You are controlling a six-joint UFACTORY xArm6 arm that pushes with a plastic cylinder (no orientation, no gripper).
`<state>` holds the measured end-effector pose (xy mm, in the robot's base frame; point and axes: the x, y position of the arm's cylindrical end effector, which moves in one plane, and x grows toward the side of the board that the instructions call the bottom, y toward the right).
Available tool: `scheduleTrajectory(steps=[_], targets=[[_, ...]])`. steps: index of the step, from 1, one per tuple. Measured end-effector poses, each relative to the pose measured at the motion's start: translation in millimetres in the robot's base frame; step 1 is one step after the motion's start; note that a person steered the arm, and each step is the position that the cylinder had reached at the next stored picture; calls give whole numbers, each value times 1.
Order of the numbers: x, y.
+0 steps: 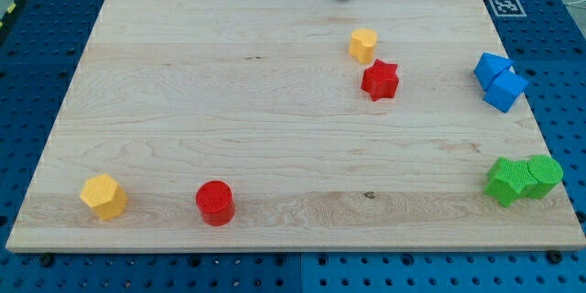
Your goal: Move your arm towards the yellow heart
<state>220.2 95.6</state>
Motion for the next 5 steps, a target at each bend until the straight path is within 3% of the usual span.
scheduleTrajectory(steps=[3, 5], targets=[[83, 61], [103, 0]])
